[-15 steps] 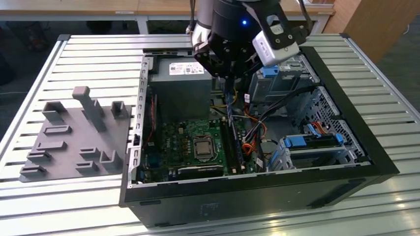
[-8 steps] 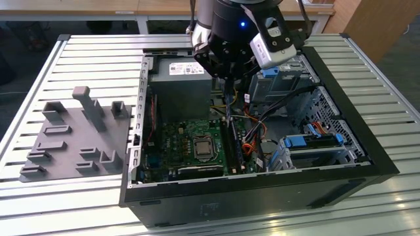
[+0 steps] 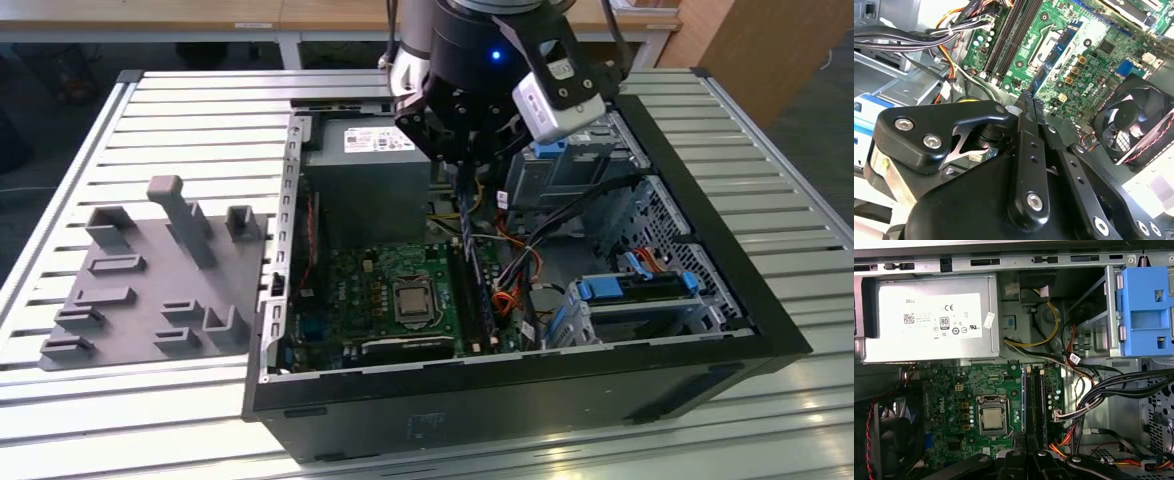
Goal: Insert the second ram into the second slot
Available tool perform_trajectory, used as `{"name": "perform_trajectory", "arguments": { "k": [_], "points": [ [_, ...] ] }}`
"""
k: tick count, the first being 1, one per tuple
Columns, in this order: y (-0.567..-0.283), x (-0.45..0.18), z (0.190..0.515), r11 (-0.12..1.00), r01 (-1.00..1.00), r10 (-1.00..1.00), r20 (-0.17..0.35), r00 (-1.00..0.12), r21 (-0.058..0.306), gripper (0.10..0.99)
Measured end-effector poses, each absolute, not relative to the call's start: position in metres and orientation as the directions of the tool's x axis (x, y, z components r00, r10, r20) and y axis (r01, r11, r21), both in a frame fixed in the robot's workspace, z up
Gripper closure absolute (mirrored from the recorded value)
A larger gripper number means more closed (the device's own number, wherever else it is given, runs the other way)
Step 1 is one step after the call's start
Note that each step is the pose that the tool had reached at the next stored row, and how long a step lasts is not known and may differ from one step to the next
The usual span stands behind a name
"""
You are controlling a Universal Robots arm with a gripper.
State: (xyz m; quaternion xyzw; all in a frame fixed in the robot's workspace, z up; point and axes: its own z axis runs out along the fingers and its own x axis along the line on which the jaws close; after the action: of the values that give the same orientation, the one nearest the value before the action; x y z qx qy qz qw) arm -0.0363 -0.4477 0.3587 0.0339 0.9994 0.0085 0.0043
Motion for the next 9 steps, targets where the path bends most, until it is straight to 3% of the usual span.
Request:
{"name": "perform_trajectory", "arguments": {
  "k": [9],
  "points": [
    [-0.4481,-0.0363,0.3557,0.998,0.068,0.068,-0.008,-0.998,0.017,0.969]
  ]
}}
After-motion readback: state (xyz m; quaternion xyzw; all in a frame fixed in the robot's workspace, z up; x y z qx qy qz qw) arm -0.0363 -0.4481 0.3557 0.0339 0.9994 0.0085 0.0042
